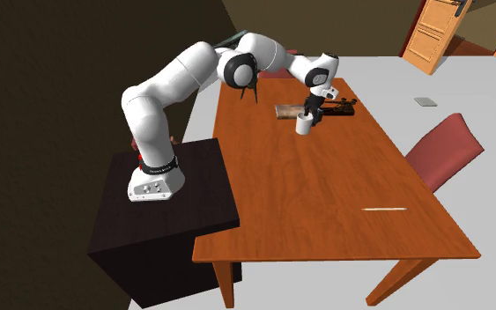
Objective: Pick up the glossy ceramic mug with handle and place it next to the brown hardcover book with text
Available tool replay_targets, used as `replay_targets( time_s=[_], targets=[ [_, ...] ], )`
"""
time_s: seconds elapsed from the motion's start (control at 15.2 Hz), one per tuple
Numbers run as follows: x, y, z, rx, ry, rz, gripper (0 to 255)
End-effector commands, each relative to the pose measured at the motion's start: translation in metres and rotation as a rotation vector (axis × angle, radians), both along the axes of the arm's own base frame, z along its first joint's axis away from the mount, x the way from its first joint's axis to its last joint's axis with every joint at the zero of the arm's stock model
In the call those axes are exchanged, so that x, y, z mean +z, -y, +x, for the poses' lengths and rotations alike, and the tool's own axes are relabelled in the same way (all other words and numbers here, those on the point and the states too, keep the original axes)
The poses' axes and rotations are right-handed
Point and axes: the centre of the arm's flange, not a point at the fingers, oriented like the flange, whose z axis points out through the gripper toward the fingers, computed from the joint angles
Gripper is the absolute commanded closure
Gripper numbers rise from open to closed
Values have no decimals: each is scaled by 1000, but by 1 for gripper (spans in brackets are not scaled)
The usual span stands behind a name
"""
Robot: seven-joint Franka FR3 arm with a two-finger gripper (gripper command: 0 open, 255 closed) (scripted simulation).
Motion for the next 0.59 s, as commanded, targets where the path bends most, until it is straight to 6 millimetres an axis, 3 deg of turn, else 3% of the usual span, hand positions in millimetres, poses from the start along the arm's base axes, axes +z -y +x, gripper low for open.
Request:
replay_targets(
  time_s=[0.0,0.07,0.53],
  targets=[
    [24,-1,3,0,0,0,0],
    [34,-1,4,0,0,0,0],
    [34,-1,4,0,0,0,0]
  ],
)
